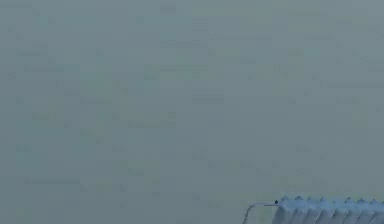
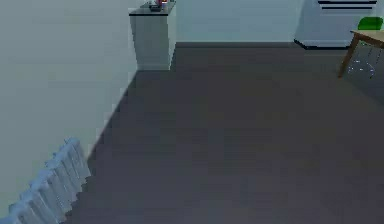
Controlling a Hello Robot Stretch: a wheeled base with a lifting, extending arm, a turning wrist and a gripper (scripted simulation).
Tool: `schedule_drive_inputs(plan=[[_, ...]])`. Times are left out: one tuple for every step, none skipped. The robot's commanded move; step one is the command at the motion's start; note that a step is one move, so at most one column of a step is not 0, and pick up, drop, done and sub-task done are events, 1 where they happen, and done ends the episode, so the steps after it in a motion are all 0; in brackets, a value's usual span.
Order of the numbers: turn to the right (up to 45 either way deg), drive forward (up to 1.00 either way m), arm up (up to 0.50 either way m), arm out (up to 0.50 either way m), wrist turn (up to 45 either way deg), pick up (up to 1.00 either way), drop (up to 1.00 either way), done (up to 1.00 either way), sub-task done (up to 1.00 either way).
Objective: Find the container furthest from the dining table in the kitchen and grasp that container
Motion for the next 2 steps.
schedule_drive_inputs(plan=[[45.0,0.00,0.00,0.00,0.0,0.00,0.00,0.00,0.00],[45.0,0.00,0.00,0.00,0.0,0.00,0.00,0.00,0.00]])
